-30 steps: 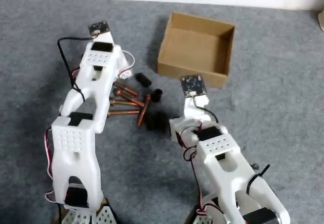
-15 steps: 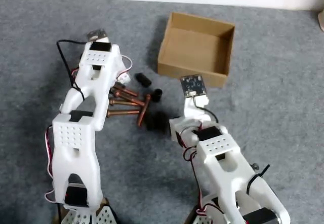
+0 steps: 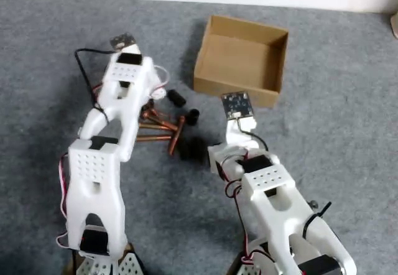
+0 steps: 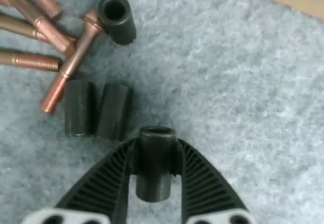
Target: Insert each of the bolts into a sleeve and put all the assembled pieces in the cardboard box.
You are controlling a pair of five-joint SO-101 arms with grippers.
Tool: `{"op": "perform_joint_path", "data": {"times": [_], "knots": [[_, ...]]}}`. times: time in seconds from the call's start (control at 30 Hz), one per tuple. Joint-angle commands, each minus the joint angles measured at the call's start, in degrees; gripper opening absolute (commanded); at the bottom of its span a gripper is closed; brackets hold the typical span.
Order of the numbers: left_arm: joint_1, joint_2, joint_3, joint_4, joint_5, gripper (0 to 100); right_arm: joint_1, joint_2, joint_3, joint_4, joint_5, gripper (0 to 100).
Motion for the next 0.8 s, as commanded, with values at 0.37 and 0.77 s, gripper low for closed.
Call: {"op": "perform_joint_path", "data": {"times": [0.37, 0.77], "knots": [[3.38, -2.59, -8.40, 10.02, -6.59, 0, 0.66, -8.13, -0.04, -1.54, 0.70, 0.4], [7.25, -21.14, -3.65, 20.13, -15.91, 0, 0.40, -43.65, 18.59, -7.16, 5.45, 0.4]]}}
